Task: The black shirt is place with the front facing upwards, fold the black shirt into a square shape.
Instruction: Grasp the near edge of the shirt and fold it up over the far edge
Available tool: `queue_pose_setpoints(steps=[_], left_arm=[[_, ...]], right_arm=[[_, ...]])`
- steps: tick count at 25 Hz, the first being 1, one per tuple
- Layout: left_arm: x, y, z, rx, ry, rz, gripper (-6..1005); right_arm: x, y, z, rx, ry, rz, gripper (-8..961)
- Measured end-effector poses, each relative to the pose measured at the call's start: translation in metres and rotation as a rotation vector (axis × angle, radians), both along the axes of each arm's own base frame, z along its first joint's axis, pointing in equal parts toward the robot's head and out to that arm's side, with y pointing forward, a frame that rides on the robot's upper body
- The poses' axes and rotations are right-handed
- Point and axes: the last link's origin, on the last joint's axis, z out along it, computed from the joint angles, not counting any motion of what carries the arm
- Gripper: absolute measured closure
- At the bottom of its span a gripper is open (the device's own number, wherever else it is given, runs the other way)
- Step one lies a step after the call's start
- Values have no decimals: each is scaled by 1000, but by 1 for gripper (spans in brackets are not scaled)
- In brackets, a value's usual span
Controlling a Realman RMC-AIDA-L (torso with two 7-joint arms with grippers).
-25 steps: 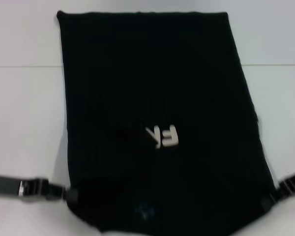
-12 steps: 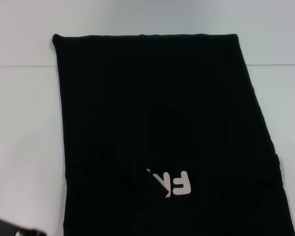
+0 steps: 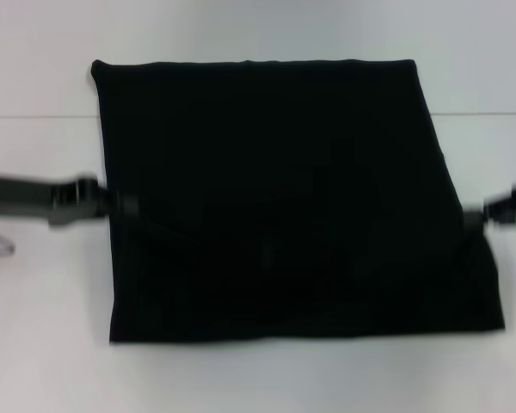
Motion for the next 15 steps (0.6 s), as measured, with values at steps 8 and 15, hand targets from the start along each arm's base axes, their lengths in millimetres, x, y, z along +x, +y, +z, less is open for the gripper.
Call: queue_pose_setpoints(steps=[8,15], left_arm=[[0,40,-7,267,56,55,943],[4,58,-22,385,121,77,942]], right_arm=[[-7,47,-7,335,-12,18,864],[-20,71,-35,442,-146,92,858]])
